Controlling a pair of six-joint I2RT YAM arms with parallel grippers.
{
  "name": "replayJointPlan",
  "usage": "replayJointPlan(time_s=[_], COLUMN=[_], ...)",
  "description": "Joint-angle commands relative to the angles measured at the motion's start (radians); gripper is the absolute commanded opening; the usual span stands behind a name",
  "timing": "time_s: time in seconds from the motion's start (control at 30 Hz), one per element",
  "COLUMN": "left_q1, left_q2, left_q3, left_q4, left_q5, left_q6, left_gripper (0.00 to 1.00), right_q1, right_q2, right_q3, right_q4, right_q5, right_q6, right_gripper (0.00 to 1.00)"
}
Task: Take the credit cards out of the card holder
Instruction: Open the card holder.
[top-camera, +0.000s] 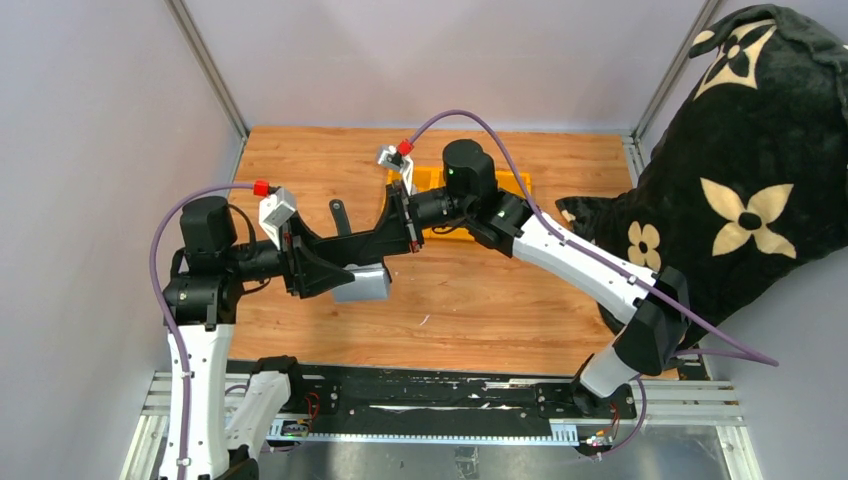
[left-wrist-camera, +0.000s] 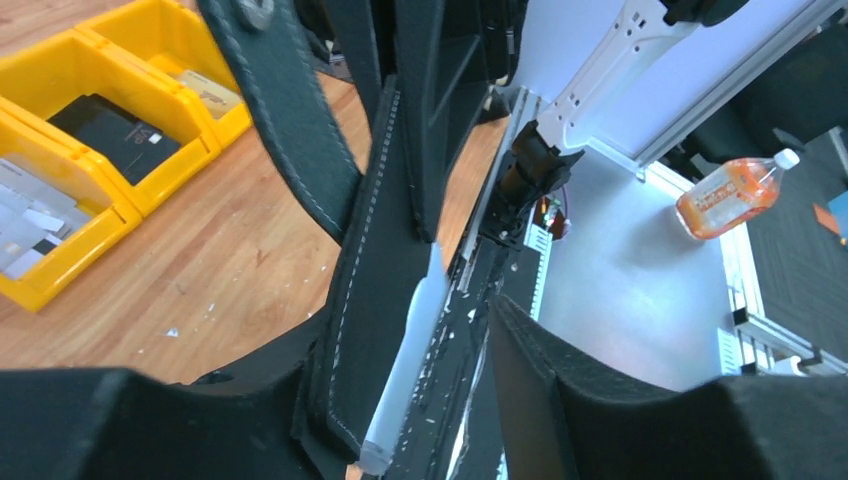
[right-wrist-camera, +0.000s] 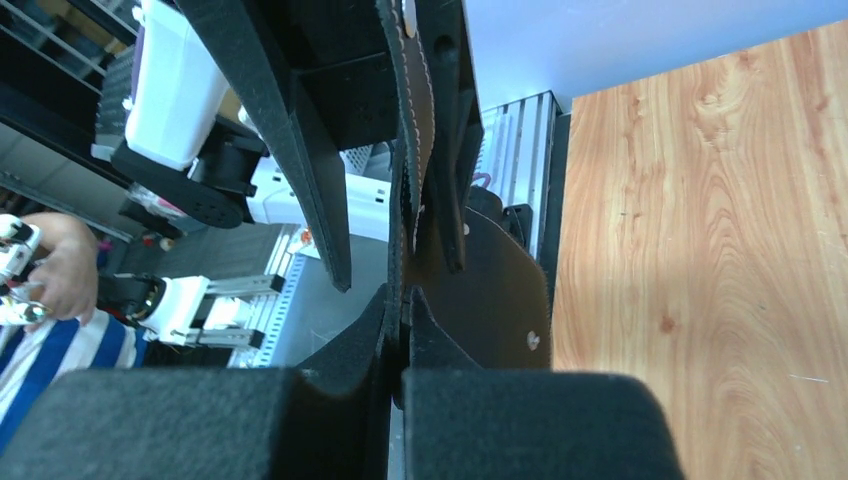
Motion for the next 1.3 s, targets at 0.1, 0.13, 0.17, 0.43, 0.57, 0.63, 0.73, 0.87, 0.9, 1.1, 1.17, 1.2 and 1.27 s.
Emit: replayJointPlan(time_s=[0.1,0.13,0.17,0.43,0.57,0.63,0.73,0.87,0.9,1.1,1.17,1.2,1.27], left_q1=[-0.004,-0.005,-0.004,-0.004,-0.004,-0.005,-0.004,-0.004,-0.004,-0.004,-0.004,-0.004,-0.005], left_q2=[-0.017,-0.013,-0.01,0.049,0.107,0.135,0.164,0.172,0.17,0.114,0.058,0.03,-0.01], left_q3=[0.005,0.011,0.02,0.111,0.171,0.187,0.197,0.203,0.202,0.135,0.043,-0.002,-0.051], left_q4=[0.008,0.007,0.006,0.006,0.007,0.008,0.008,0.01,0.018,0.249,0.501,0.625,0.748], left_q5=[0.023,0.025,0.026,-0.033,-0.079,-0.084,-0.088,-0.104,-0.107,-0.133,-0.151,-0.167,-0.207], left_q6=[-0.011,-0.009,-0.009,-0.071,-0.18,-0.238,-0.303,-0.344,-0.359,-0.554,-0.767,-0.862,-0.96], left_gripper=[0.34,0.28,0.22,0.0,0.0,0.0,0.0,0.0,0.0,0.0,0.0,0.0,0.0], right_q1=[-0.03,-0.03,-0.03,-0.029,-0.027,-0.025,-0.014,0.011,0.017,0.051,0.058,0.061,0.066], right_q2=[-0.02,-0.015,-0.013,-0.025,-0.073,-0.099,-0.124,-0.148,-0.153,-0.175,-0.189,-0.199,-0.223], right_q3=[-0.04,-0.047,-0.055,-0.154,-0.257,-0.308,-0.35,-0.387,-0.395,-0.41,-0.417,-0.424,-0.439], right_q4=[0.261,0.28,0.295,0.384,0.461,0.501,0.533,0.526,0.527,0.523,0.523,0.522,0.507], right_q5=[-0.038,-0.042,-0.046,-0.107,-0.099,-0.08,-0.064,-0.038,-0.027,0.008,0.013,0.017,0.043], right_q6=[0.194,0.212,0.228,0.271,0.275,0.269,0.252,0.197,0.186,0.148,0.132,0.121,0.089], right_gripper=[0.0,0.0,0.0,0.47,0.6,0.62,0.62,0.62,0.62,0.62,0.62,0.62,0.62])
